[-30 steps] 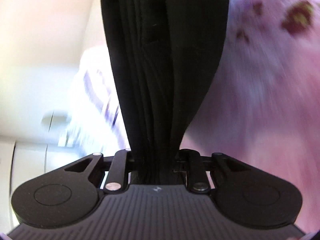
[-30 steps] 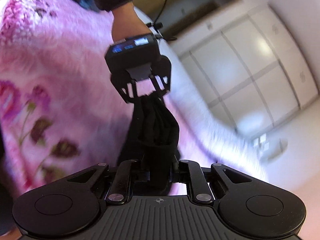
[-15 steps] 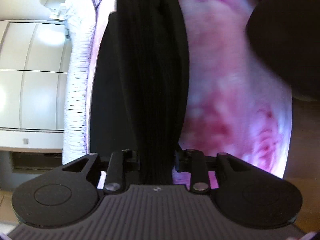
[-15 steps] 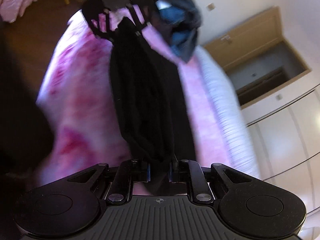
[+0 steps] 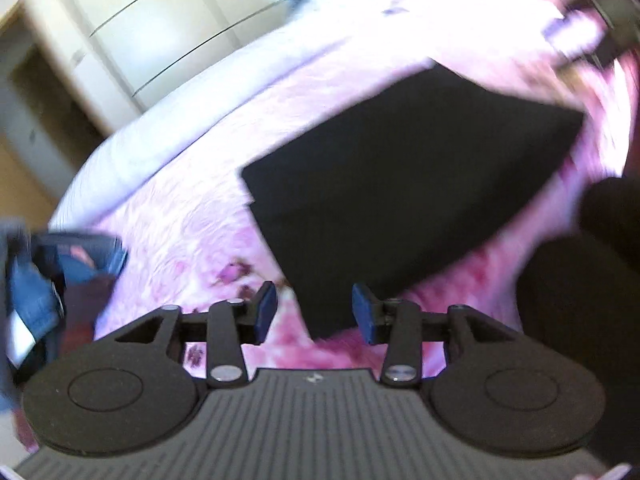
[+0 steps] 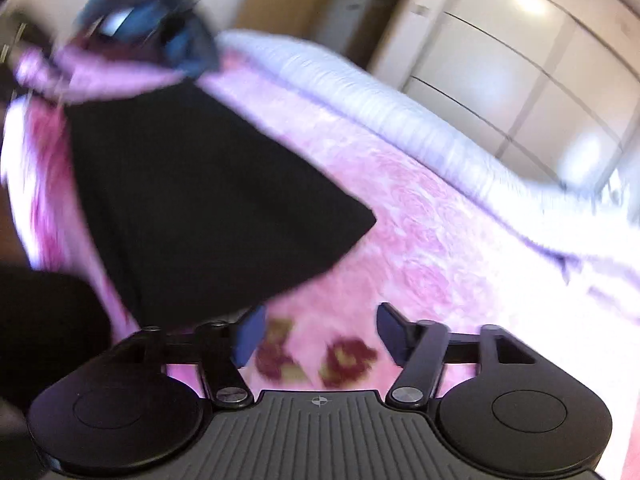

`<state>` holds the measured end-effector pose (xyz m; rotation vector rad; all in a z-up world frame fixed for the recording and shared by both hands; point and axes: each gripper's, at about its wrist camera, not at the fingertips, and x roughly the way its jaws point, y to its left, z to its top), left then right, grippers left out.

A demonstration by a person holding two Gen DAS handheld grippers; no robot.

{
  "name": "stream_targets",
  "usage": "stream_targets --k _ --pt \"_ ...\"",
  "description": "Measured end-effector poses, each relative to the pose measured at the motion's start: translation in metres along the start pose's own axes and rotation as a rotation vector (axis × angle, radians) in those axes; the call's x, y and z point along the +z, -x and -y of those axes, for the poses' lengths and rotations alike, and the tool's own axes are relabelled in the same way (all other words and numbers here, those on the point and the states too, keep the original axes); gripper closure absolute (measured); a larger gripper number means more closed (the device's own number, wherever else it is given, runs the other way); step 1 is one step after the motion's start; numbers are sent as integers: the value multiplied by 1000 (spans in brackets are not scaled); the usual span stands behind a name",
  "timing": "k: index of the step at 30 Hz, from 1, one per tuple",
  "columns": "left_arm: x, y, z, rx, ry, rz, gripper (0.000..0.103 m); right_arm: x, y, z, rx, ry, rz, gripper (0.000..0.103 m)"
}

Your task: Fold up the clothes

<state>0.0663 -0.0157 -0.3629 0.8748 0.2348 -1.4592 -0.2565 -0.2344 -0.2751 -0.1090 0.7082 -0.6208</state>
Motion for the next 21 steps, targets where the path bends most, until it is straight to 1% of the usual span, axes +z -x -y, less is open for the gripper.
stream_targets --k 2,5,9,12,15,16,17,18,19,21 --pt "22 -13 -21 -51 85 0 58 13 -10 9 13 -103 0 37" --pt "41 -43 -50 -91 195 24 58 33 -30 30 85 -269 4 36" --pt "60 -89 -84 -169 341 -8 60 49 -71 69 180 -504 -6 36" --pt "67 -130 -95 -234 403 -31 64 59 -112 94 216 -626 -18 36" --pt "67 -156 -101 -272 421 -38 65 64 -141 113 224 -673 -50 37" --pt "68 -163 -103 -279 424 -40 69 62 -149 119 239 -700 -69 37" --pt "67 -168 -104 -283 430 -45 70 59 -158 124 262 -728 -89 44" --pt "65 -173 -105 -286 441 -53 70 57 -166 127 281 -736 -99 71" --pt "63 -177 -105 -284 449 -57 70 56 -173 128 294 -734 -103 76" --pt "59 -181 -103 -273 454 -57 70 57 -180 132 306 -715 -98 80"
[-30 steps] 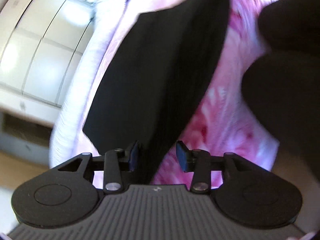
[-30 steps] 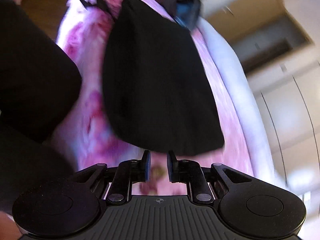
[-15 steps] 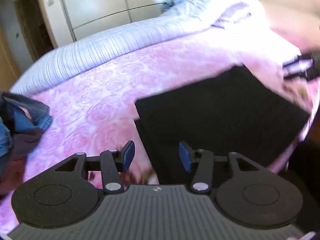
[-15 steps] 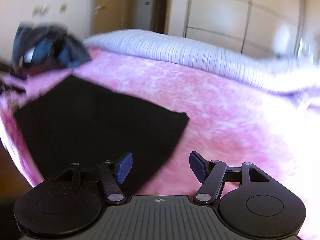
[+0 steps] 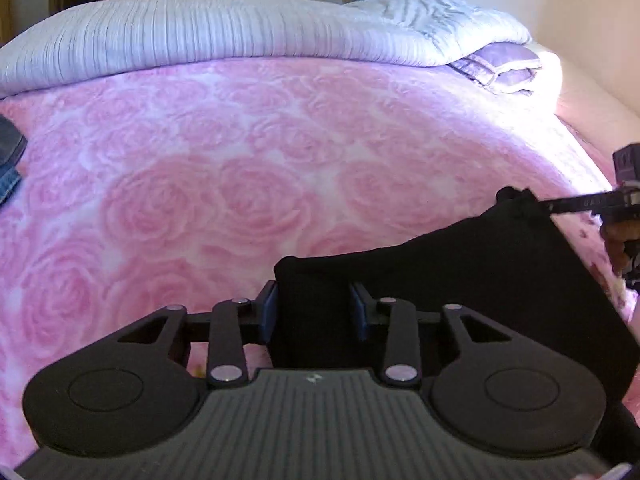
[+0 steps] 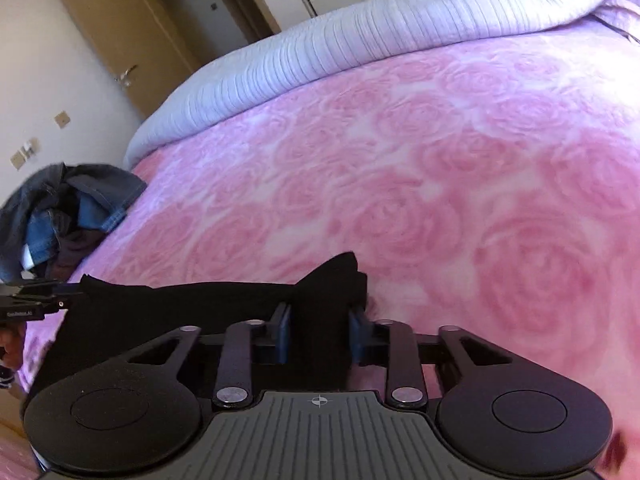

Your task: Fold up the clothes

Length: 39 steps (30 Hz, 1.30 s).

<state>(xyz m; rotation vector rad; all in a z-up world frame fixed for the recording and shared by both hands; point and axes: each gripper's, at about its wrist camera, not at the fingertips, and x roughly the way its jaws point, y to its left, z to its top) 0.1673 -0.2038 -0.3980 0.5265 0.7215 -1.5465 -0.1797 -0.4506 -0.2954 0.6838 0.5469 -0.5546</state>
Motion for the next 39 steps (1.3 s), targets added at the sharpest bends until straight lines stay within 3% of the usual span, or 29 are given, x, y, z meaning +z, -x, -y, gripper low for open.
stream_targets --k 9,11,12,15,24,29,33,35,37,39 --pt "-3 -2 14 72 -37 13 69 -12 2 36 10 -202 34 81" --pt "-3 -3 15 83 -35 8 69 -11 7 30 -16 -166 33 85" --pt "-3 -3 15 87 -30 5 69 -10 9 26 -31 -138 31 95" --pt "-3 -4 15 96 -8 0 69 -1 7 13 -78 -74 17 100" --pt "2 -7 18 123 -4 -19 69 12 -20 19 -116 -41 -23 101" --pt "2 -6 22 139 -19 -21 69 11 -4 -2 -195 58 -11 100" --pt "2 -6 25 152 -34 -19 69 -1 26 -35 -218 145 28 95" --pt "1 -6 25 154 -31 -14 69 -14 44 -53 -195 176 42 85" --pt "0 -5 25 155 -25 -9 69 -31 60 -71 -177 208 49 64" --pt "-1 -4 25 157 -24 -4 68 -51 75 -88 -164 239 52 57"
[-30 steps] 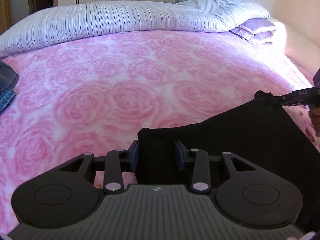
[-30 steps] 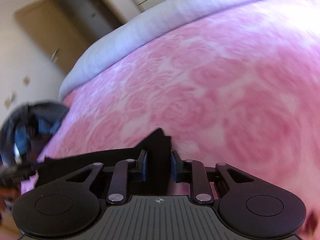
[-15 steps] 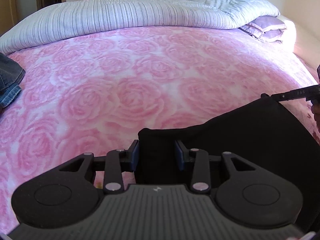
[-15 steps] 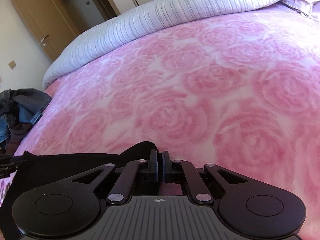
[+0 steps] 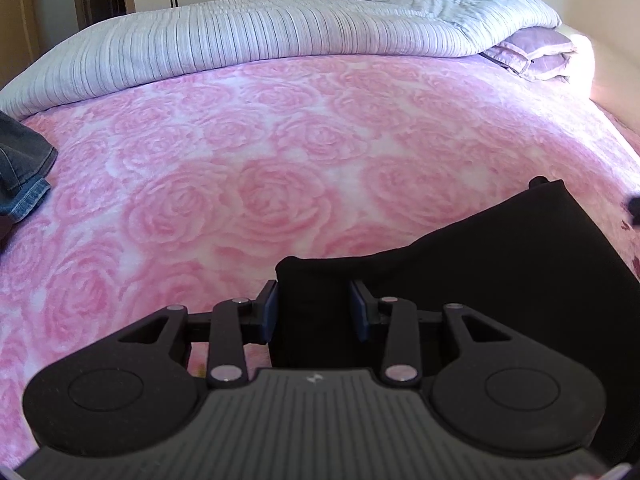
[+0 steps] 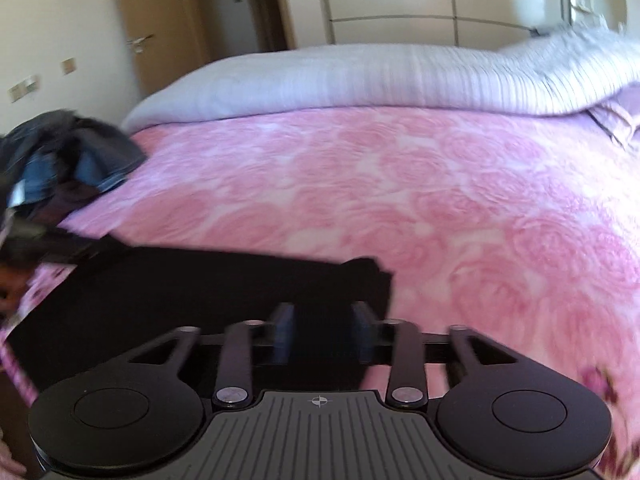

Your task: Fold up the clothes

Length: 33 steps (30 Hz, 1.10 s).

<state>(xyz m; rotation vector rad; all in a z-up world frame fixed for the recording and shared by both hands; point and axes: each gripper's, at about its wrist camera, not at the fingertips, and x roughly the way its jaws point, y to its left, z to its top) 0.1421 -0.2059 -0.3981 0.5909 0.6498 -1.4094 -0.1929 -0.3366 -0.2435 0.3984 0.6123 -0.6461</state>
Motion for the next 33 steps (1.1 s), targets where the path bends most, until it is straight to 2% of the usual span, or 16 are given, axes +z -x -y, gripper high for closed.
stream_targets --k 3,5,8,10,13,15,20,21,22,23,27,30,33 --pt "0 5 -1 3 3 10 66 -26 26 -24 22 51 0 53" --pt "-1 16 -3 12 -5 32 65 -44 41 -39 6 106 3 52" --pt "-8 44 -8 40 -17 85 67 -71 60 -63 -13 216 -3 52" --pt "-18 69 -7 54 -60 127 64 -87 67 -79 -21 315 -7 52" --pt "-39 102 9 61 -174 167 63 -110 69 -101 -52 471 -13 52" --pt "-56 121 26 48 -269 188 62 -121 63 -111 -72 529 -14 52" --pt "-101 134 93 15 -551 181 61 -138 46 -119 -158 559 -36 52" --pt "-110 134 107 11 -607 175 60 -140 44 -118 -188 577 -39 55" --pt "-117 130 117 19 -646 165 62 -142 41 -117 -217 595 -41 81" --pt "-122 122 124 34 -672 152 63 -145 41 -115 -233 609 -42 93" --pt "-126 106 128 55 -659 154 63 -156 37 -102 -213 580 -65 93" --pt "-120 105 117 45 -612 138 62 -162 34 -97 -195 526 -84 93" --pt "-120 111 99 81 -587 130 62 -163 37 -100 -204 521 -88 93"
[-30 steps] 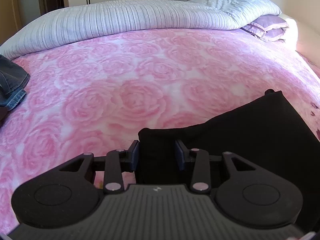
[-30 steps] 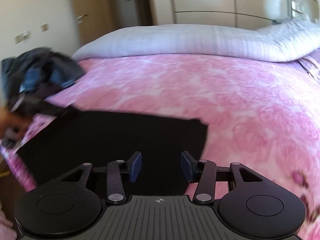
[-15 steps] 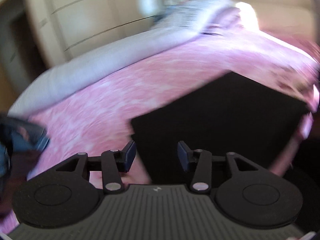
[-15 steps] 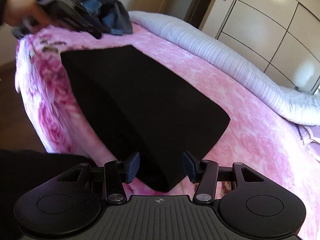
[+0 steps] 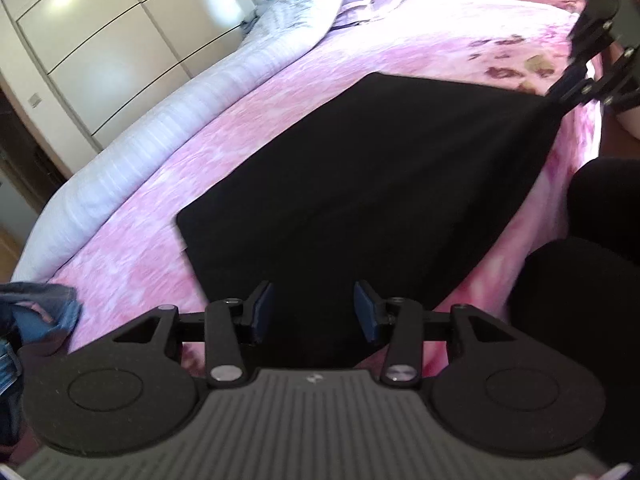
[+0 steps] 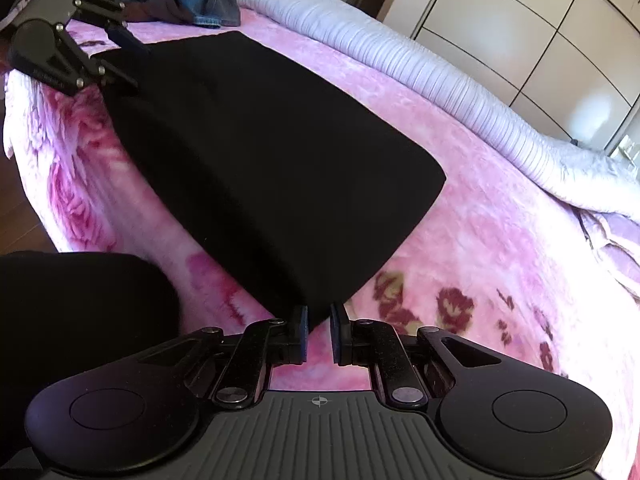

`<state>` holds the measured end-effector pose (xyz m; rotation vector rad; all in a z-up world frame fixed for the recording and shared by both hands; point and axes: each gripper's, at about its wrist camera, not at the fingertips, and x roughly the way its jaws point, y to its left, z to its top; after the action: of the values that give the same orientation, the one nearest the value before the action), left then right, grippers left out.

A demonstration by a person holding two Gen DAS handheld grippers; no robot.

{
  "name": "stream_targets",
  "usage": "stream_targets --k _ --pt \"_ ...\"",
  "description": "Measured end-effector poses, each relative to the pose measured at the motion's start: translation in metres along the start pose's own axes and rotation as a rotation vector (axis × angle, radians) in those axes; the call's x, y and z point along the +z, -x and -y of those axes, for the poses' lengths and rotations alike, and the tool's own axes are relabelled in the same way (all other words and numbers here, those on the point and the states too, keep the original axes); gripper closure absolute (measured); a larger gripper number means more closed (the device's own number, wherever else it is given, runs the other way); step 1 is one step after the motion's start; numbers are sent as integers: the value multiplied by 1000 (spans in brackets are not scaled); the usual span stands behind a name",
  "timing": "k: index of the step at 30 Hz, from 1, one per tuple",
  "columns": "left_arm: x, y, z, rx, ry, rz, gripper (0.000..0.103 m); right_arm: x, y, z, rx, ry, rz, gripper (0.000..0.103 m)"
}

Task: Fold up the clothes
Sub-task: 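Smooth the folded trousers flat with both open grippers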

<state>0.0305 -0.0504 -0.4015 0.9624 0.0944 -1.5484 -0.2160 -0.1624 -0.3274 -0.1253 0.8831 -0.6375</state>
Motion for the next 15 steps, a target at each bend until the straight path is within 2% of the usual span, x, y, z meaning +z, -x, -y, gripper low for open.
stream_targets --k 3,5,7,8,11,15 --pt "-8 3 -17 11 78 -11 62 2 14 -8 -21 31 52 91" --pt "-9 2 -21 13 108 -13 62 5 21 -16 -15 67 100 84" --pt "-10 -2 -16 25 97 -17 62 9 22 -25 1 99 139 63" --pt "-10 -4 -13 31 85 -16 63 11 19 -29 17 111 143 58" --pt "-5 0 -14 34 83 -21 63 20 9 -34 67 111 116 57" --pt "-7 21 -25 38 108 1 62 39 12 -23 119 55 172 57"
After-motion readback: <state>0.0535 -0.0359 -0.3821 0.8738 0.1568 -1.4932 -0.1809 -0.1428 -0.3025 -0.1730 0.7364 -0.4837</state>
